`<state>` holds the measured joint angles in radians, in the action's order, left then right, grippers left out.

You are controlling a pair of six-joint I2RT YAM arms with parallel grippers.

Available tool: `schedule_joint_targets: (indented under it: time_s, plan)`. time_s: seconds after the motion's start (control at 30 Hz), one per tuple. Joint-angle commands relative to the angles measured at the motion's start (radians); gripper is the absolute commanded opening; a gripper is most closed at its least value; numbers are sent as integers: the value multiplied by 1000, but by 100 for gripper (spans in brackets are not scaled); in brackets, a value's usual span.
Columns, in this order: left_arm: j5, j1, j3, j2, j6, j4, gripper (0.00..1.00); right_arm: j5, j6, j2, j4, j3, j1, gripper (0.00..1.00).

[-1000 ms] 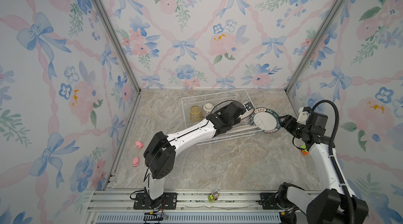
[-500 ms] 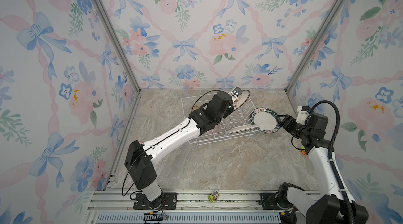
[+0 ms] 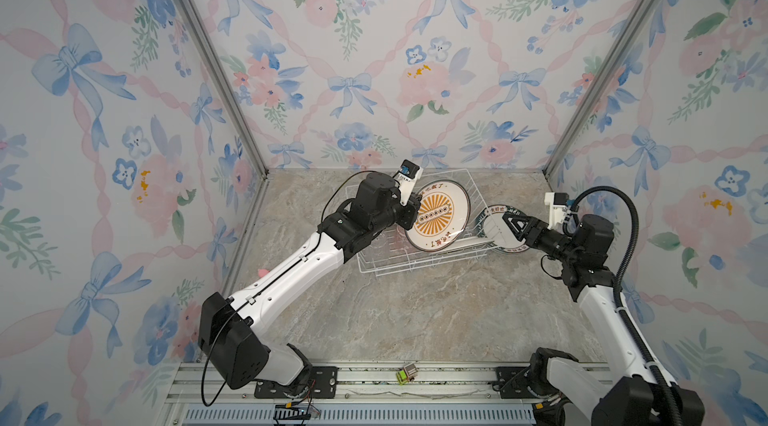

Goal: Unload the mixed dishes from the dish rack
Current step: 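Lift the sunburst plate with the left gripper while the right gripper approaches, then grasp the sunburst plate's rim with the right gripper opposite the left gripper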

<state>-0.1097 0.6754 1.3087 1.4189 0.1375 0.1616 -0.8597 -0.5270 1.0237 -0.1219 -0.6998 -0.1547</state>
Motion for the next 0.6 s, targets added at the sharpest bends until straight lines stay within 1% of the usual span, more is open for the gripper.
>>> schedule_joint_targets:
  time_s: [0.0, 0.1, 0.2, 0.37, 0.57]
  plan:
    - [-185, -40, -41, -51, 130, -167, 9, -110, -19, 20, -117, 16, 60, 57]
    - [-211, -52, -64, -52, 154, -204, 9, -117, -16, 29, -122, 16, 97, 48]
    - [-257, -66, -86, -48, 185, -246, 9, -125, -6, 33, -114, 16, 122, 44]
    - [-315, -90, -123, -46, 241, -334, 9, -140, 8, 40, -102, 20, 156, 43]
    - [-348, -92, -127, -24, 274, -382, 8, -151, -8, 45, -126, 26, 184, 40]
